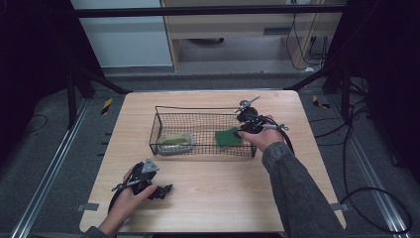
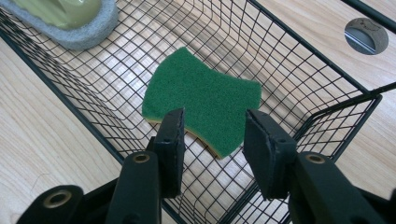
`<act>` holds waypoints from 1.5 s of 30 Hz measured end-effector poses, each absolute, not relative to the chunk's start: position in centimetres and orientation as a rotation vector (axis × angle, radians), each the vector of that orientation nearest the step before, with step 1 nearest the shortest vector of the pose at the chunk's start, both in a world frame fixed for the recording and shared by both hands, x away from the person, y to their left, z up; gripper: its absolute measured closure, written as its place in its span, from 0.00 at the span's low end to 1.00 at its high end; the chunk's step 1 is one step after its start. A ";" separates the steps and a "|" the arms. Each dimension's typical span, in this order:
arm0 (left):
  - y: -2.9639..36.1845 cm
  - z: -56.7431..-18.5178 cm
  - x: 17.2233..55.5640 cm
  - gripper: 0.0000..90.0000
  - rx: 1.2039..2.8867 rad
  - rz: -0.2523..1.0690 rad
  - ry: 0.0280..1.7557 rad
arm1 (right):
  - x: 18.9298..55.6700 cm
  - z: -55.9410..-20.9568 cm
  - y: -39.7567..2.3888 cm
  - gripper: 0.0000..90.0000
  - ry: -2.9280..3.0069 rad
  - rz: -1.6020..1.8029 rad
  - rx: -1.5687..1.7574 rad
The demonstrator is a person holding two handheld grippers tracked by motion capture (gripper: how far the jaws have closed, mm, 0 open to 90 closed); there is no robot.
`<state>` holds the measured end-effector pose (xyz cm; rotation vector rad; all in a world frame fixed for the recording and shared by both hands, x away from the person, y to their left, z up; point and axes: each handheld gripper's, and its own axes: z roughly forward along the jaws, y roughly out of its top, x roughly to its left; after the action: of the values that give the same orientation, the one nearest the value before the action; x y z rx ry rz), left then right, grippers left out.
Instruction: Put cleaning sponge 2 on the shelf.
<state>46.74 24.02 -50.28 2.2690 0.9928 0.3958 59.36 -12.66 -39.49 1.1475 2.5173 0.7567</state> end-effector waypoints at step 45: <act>24.0 -50.3 46.7 0.00 2.267 0.395 0.993 | 55.8 -38.8 -20.6 0.07 2.224 0.883 1.345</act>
<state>46.72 24.02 -50.31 2.2667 0.9933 0.3951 55.76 -20.57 -38.78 1.3448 2.2237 0.8832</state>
